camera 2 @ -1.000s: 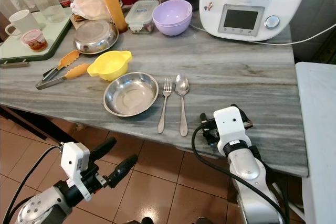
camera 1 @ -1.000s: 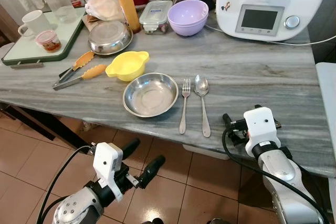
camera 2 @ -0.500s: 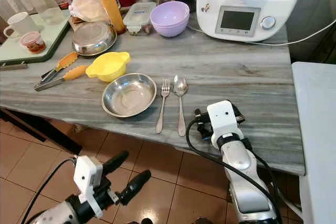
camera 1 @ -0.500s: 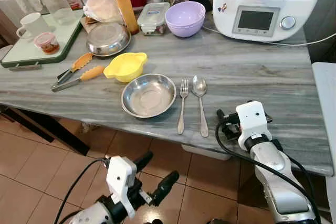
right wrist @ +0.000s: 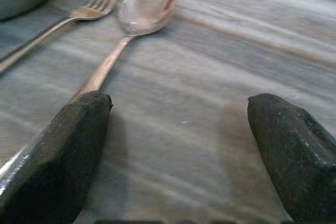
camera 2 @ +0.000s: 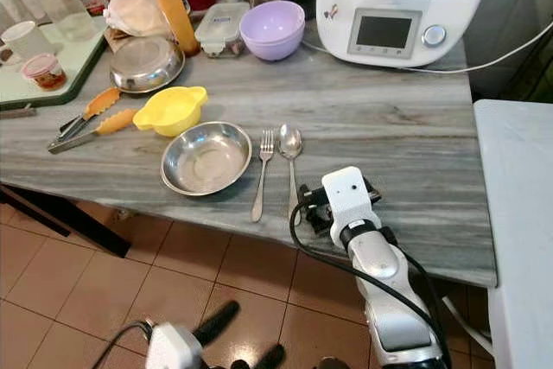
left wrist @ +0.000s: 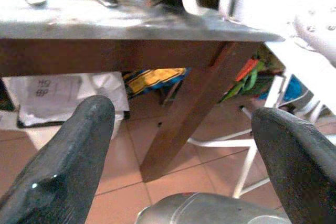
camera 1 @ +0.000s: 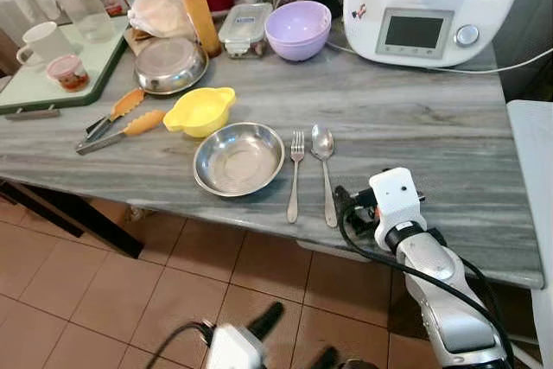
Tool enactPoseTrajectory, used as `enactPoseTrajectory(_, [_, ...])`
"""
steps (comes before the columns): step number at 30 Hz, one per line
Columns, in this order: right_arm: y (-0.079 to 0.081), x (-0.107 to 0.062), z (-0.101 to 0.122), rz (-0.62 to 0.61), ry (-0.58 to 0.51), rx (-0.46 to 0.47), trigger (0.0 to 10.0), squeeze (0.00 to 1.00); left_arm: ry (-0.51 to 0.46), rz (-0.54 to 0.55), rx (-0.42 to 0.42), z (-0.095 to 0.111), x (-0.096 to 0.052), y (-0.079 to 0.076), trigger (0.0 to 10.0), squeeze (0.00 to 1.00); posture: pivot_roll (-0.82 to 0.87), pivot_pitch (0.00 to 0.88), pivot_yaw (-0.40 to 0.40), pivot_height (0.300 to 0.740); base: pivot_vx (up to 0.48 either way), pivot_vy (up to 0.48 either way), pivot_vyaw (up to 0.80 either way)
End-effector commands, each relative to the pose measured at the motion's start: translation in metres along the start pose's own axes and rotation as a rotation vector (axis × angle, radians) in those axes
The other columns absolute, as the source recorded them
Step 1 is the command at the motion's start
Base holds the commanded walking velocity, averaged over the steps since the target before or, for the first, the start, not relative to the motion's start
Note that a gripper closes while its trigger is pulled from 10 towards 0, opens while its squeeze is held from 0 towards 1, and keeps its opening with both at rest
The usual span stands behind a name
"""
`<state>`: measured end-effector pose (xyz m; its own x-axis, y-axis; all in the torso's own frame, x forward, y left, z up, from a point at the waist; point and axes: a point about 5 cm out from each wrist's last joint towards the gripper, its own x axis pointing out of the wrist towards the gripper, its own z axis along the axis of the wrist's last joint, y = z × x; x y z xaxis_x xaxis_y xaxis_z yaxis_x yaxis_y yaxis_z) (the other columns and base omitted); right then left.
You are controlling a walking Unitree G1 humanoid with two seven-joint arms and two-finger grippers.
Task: Setting the table
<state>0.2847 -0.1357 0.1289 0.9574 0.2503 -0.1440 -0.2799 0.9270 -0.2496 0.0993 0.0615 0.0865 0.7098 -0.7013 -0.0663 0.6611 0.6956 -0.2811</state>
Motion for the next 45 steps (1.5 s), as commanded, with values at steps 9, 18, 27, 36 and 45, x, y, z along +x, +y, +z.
enactPoseTrajectory(9, [0.028, 0.001, -0.012, 0.136, 0.073, 0.03, 10.0, 1.0, -0.084, 0.146, 0.099, 0.011, -0.013, -0.036, 10.0, 0.0, -0.13, 0.188, 0.145, 0.74, 0.0, 0.0, 0.0])
enactPoseTrajectory(18, [0.032, 0.005, -0.007, 0.147, 0.046, 0.036, 10.0, 1.0, -0.197, 0.609, 0.365, 0.096, 0.021, 0.193, 10.0, 0.0, -0.14, 0.175, 0.146, 0.74, 0.0, 0.0, 0.0])
enactPoseTrajectory(27, [0.028, 0.005, -0.004, 0.127, 0.029, 0.041, 10.0, 1.0, -0.197, 0.648, 0.392, 0.092, 0.015, 0.208, 10.0, 0.0, -0.15, 0.17, 0.156, 0.74, 0.0, 0.0, 0.0])
enactPoseTrajectory(36, [0.029, 0.004, -0.008, 0.114, 0.033, 0.049, 10.0, 1.0, -0.192, 0.584, 0.389, 0.088, 0.02, 0.212, 10.0, 0.0, -0.15, 0.167, 0.165, 0.74, 0.0, 0.0, 0.0])
enactPoseTrajectory(45, [0.019, -0.001, -0.012, 0.069, 0.04, 0.028, 10.0, 1.0, -0.111, 0.458, 0.465, 0.087, 0.005, 0.207, 10.0, 0.0, -0.14, 0.167, 0.161, 0.74, 0.0, 0.0, 0.0])
